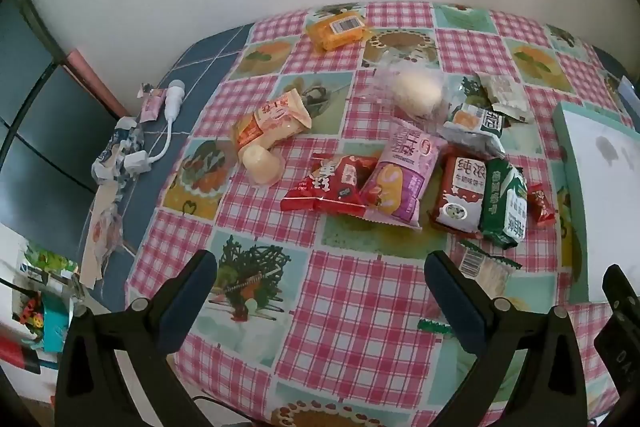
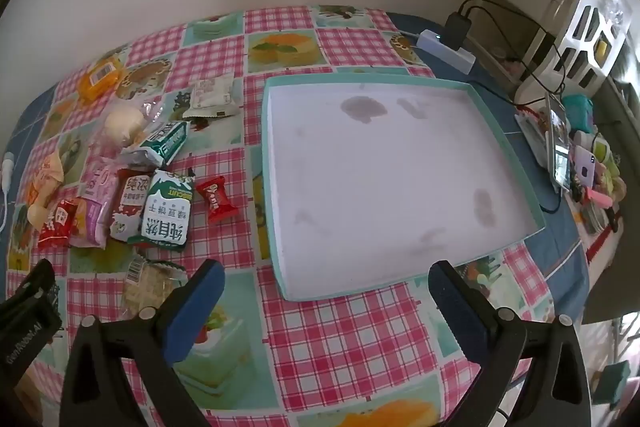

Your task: Organize snacks

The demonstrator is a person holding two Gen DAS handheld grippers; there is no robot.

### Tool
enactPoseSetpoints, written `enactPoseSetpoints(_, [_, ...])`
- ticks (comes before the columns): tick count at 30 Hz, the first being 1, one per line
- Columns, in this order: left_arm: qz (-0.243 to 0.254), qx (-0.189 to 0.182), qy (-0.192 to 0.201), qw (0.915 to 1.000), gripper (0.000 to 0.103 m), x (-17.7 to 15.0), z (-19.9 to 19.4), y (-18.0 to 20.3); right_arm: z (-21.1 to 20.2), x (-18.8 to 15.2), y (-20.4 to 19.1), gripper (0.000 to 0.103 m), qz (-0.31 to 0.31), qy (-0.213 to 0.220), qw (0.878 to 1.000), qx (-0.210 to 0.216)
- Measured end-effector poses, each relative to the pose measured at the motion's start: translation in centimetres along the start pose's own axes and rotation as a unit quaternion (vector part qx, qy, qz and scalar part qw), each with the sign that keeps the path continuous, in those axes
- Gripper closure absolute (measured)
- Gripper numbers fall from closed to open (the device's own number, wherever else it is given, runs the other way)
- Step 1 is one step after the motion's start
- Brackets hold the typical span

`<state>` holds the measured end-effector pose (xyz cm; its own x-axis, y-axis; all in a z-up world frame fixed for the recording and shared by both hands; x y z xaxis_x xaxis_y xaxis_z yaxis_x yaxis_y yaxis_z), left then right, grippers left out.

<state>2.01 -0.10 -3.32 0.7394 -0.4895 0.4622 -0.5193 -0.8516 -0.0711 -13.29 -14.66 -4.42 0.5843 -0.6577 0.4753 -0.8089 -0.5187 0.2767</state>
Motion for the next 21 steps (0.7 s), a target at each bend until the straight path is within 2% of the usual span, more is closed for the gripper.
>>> enactPoseSetpoints(3, [0.013,0.011,-0.001,0.9999,0.000,-0.01,-0.05,0.36,0.01,-0.01,0.03,0.000,0.000,0.000,1.000,0.000])
enactPoseSetpoints(21, [0.027,0.009,-0.007,0.9996,0.000,-0.22,0.19,0.98,-0.03,-0.05,0.09,0.000,-0.002,-0.002,1.000,-0.004])
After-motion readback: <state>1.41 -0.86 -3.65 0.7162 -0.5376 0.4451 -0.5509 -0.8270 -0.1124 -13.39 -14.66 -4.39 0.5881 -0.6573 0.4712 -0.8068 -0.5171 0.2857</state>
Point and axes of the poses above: each gripper's, at about its wrist camera, not at the fingertips, and z roughly the way its jaws point, y to its right, x to its top, the point moved 4 cm from there along z, roughly the way its jaws point, and after that the axes turned 12 degrees about -x, right-handed, at the moved point
